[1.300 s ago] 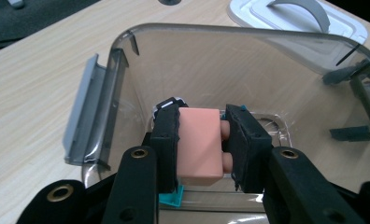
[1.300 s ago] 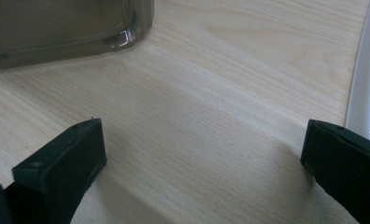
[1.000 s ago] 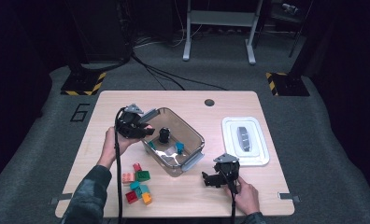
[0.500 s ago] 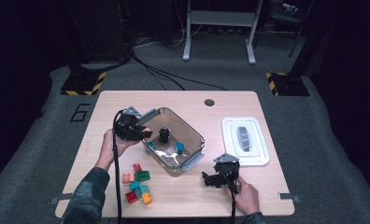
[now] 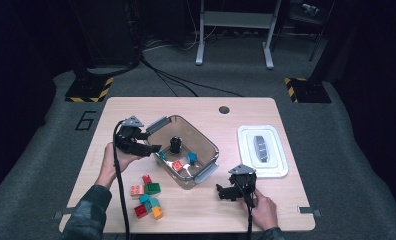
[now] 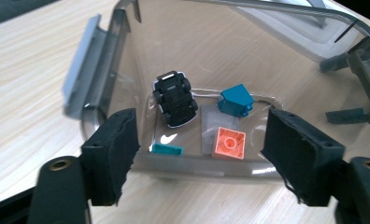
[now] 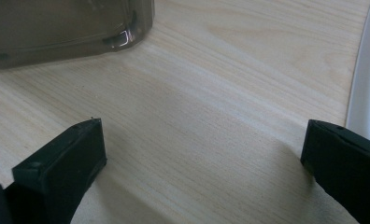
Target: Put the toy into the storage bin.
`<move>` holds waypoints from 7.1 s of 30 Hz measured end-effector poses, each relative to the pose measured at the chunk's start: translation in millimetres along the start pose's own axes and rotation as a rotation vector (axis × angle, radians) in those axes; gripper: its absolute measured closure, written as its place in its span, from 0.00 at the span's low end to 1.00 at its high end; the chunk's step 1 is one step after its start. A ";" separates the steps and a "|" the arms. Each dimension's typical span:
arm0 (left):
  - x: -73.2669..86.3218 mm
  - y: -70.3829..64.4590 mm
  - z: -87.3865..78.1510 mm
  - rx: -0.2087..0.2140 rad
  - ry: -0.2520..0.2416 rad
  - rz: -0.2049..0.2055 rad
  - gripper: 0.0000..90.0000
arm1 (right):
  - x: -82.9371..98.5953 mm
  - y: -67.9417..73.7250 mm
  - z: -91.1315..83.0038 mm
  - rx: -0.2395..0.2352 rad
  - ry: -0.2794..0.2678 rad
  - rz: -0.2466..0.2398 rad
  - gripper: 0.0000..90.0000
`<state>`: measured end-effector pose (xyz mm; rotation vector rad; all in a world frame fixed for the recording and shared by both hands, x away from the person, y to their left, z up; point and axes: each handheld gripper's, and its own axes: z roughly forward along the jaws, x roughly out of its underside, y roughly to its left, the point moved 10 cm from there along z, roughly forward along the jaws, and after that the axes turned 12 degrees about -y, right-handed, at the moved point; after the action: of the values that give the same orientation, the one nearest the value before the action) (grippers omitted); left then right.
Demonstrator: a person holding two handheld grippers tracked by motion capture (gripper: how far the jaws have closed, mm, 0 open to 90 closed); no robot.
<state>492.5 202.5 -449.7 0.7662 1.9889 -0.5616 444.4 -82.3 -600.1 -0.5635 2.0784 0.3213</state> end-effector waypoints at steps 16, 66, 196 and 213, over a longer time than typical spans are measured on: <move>48.6 10.1 -50.2 -0.099 -0.043 -0.005 0.17 | 0.1 0.2 0.0 -0.001 0.001 0.002 0.00; 132.6 6.8 10.9 -0.098 0.119 -0.034 0.31 | 0.0 0.0 0.0 -0.001 0.001 -0.001 0.00; 65.0 1.9 -59.9 -0.130 0.001 0.006 0.17 | 0.2 -1.1 -0.1 -0.005 0.001 -0.016 0.00; 145.0 1.5 -35.0 -0.084 0.098 -0.053 0.18 | 0.3 -1.5 0.0 -0.004 0.002 -0.019 0.00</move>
<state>415.1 268.7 -558.7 0.7033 2.1147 -0.4760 445.0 -83.6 -600.3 -0.5853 2.0735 0.3140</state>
